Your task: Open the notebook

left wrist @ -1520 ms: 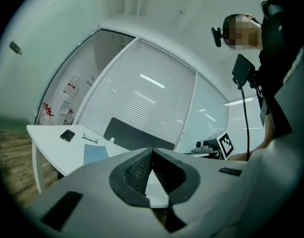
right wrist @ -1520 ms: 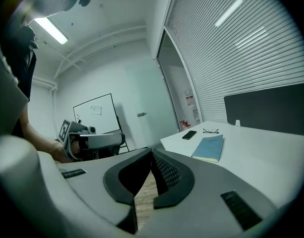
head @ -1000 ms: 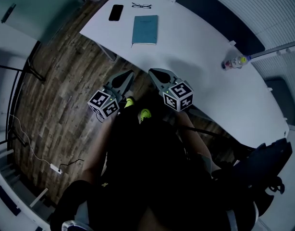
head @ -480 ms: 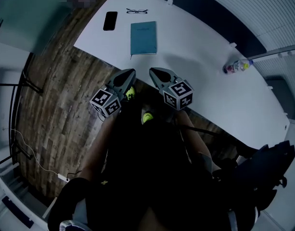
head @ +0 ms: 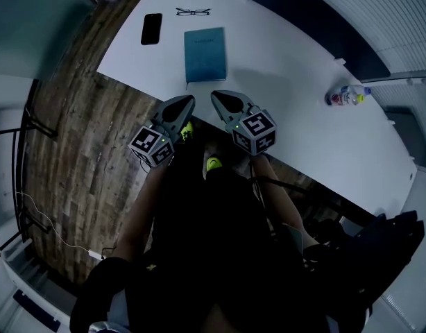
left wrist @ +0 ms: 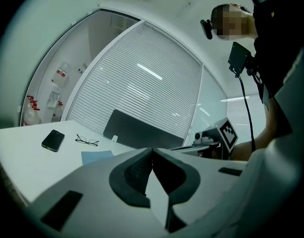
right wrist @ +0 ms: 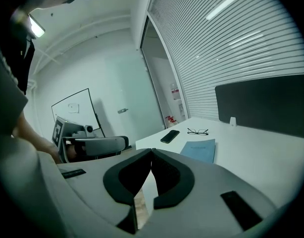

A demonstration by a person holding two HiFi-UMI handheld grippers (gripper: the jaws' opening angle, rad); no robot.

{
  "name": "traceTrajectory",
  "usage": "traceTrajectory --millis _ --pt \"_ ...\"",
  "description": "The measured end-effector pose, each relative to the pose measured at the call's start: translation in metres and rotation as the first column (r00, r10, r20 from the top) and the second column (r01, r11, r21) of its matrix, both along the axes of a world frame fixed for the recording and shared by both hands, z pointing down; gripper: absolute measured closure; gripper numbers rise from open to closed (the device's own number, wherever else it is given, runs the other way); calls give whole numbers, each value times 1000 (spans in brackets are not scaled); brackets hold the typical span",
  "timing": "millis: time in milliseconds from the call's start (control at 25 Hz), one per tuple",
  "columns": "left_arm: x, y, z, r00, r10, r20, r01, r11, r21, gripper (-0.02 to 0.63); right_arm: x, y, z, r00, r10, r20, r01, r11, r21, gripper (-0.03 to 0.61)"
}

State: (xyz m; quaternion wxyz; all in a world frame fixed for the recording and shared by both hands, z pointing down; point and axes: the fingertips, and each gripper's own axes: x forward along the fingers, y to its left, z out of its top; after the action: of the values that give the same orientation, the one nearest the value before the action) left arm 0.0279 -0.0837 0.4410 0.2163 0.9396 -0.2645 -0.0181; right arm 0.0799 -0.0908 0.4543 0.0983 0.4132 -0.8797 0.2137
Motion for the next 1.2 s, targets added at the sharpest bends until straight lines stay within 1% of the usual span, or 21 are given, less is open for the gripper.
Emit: traceTrajectory --millis 200,320,560,640,800,880,1040,1200 --pt "10 -10 15 999 43 -6 -43 999 -26 596 0 -13 17 1000 13 -19 -14 1000 -27 560" --pt "11 -17 23 999 48 -9 -48 998 -35 595 -1 -20 26 999 16 -41 -18 999 -29 557" --pt "19 -31 40 998 66 -9 -66 996 -59 595 -1 -35 45 998 37 -53 -40 998 -56 540" --pt "21 -35 47 998 69 -14 -70 995 -69 580 -1 -39 52 997 44 -61 -48 997 -65 534" --pt "22 -46 54 997 78 -21 -79 994 -77 580 -1 -47 64 996 60 -68 -65 994 -82 535" --pt "22 -50 60 997 78 -28 -80 993 -85 580 0 -51 69 994 71 -77 -78 993 -90 532" --pt "20 -57 70 995 95 -13 -96 990 -102 580 4 -58 80 991 107 -84 -115 987 -110 518" --pt "21 -64 80 994 109 -18 -110 986 -124 572 5 -65 92 988 124 -90 -135 982 -132 506"
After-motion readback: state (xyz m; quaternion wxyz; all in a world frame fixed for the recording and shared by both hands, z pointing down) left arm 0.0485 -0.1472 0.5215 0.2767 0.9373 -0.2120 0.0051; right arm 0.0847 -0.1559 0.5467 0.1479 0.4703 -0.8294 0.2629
